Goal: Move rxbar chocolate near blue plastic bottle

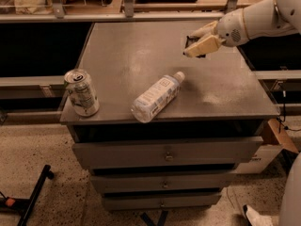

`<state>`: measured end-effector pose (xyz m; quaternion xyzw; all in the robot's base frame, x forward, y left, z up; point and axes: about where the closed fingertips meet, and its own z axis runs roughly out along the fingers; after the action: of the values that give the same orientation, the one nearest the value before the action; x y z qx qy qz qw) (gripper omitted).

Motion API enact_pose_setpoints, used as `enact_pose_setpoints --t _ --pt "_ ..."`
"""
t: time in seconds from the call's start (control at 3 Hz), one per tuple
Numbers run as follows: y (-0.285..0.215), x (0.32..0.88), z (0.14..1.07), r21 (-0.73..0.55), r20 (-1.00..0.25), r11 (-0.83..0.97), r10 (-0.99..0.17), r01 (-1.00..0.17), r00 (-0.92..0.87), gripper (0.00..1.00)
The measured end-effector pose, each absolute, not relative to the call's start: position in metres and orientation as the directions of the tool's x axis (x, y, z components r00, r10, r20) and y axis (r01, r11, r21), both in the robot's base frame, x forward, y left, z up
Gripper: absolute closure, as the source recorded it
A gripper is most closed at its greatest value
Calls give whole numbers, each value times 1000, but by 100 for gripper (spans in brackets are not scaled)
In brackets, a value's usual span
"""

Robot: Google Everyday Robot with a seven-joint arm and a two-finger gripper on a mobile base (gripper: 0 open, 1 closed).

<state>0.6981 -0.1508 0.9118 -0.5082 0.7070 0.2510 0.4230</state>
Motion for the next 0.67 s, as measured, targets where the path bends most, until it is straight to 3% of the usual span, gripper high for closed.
enact_pose_setpoints --t 0.67 --pt "-183 680 910 -67 -850 393 -504 -917 -154 100"
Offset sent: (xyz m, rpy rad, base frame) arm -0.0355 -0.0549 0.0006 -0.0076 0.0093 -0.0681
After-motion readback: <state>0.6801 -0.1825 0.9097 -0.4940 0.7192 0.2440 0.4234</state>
